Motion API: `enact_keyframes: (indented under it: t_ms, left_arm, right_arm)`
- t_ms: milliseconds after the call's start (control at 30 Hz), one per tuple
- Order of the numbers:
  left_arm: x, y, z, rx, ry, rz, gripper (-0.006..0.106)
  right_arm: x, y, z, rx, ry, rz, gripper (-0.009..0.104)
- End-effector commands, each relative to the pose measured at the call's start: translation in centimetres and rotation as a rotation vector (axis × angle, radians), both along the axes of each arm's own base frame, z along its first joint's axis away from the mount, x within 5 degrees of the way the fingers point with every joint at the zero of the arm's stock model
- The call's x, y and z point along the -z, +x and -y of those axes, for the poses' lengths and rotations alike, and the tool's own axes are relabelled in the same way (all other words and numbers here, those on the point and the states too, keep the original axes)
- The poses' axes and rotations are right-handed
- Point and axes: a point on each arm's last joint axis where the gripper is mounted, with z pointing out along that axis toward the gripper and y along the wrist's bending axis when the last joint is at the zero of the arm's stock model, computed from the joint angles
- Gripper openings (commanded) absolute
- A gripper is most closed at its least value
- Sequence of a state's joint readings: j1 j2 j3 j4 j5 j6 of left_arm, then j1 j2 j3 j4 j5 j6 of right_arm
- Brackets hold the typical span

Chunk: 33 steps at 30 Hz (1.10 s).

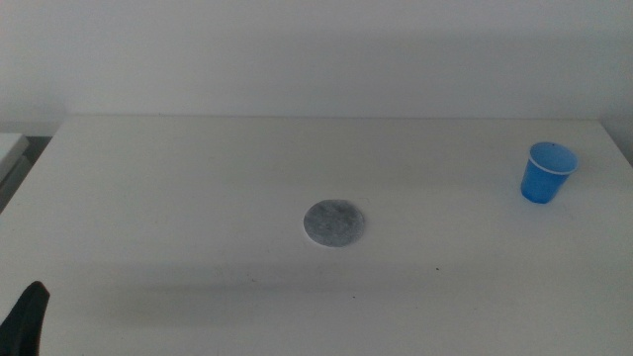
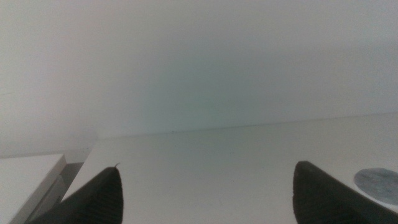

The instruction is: Place an empty cup on a cup mat.

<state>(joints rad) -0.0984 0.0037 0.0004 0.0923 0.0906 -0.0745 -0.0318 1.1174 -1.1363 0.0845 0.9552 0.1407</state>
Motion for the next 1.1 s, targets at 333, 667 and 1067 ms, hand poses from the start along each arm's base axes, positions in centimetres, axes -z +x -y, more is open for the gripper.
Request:
enact_keyframes:
  t_ms: [333, 667, 1067]
  left_arm:
    - [-0.1, 0.0, 0.0, 0.004, -0.008, 0.008, 0.094]
    - [-0.1, 0.0, 0.0, 0.004, -0.008, 0.008, 0.094]
    - [-0.1, 0.0, 0.0, 0.004, -0.008, 0.008, 0.094]
  right_arm:
    - [0.6, 10.0, 0.5, -0.004, -0.032, -0.139, 0.093]
    - [5.6, 17.9, 1.6, -0.003, -0.046, -0.292, 0.093]
    - [11.9, 22.7, 5.0, 0.046, -0.033, -0.388, 0.093]
